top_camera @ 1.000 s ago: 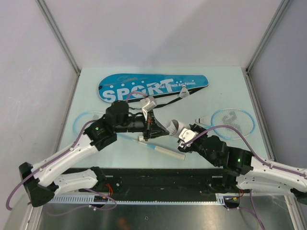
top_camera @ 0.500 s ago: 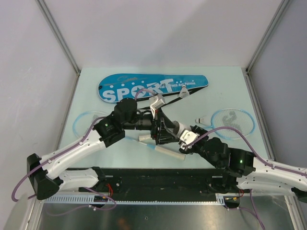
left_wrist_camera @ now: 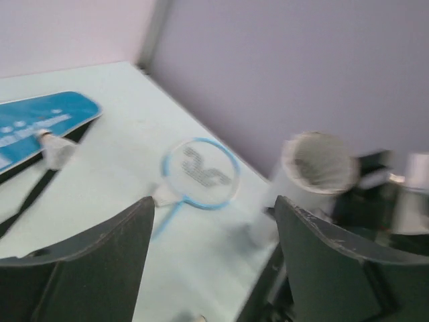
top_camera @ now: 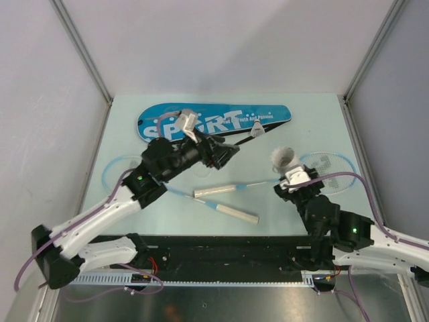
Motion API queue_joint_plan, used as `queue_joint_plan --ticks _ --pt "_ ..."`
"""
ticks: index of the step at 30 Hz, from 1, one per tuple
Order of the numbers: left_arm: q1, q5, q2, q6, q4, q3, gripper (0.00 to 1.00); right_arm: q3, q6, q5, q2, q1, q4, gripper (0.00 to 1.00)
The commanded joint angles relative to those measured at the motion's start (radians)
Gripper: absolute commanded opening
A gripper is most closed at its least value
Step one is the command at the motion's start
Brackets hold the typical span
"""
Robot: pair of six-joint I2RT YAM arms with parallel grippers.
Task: Pack up the badminton gear
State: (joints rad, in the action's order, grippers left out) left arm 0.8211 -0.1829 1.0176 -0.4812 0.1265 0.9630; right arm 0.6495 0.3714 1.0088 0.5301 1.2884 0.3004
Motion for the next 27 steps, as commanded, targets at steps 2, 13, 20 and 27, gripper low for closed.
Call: queue_joint_plan --ticks 2,13,20,27 --pt "0.007 0.35 0.247 0.041 0.156 0.026 0.7 0.045 -0.015 0.231 -0.096 0.005 -0.072 0.27" --pt "0.035 0.473 1.007 0.863 0.236 0.486 0.75 0.067 -0.012 0.162 -0.171 0.006 -0.06 0.27" --pt "-0.002 0.453 1.222 0.995 0.217 0.687 0.7 0.067 -0.04 0.125 -0.188 0.006 -0.023 0.27" --pt "-0.005 0.49 1.378 1.067 0.13 0.911 0.62 0.068 -0.023 0.111 -0.197 0.006 -0.035 0.27"
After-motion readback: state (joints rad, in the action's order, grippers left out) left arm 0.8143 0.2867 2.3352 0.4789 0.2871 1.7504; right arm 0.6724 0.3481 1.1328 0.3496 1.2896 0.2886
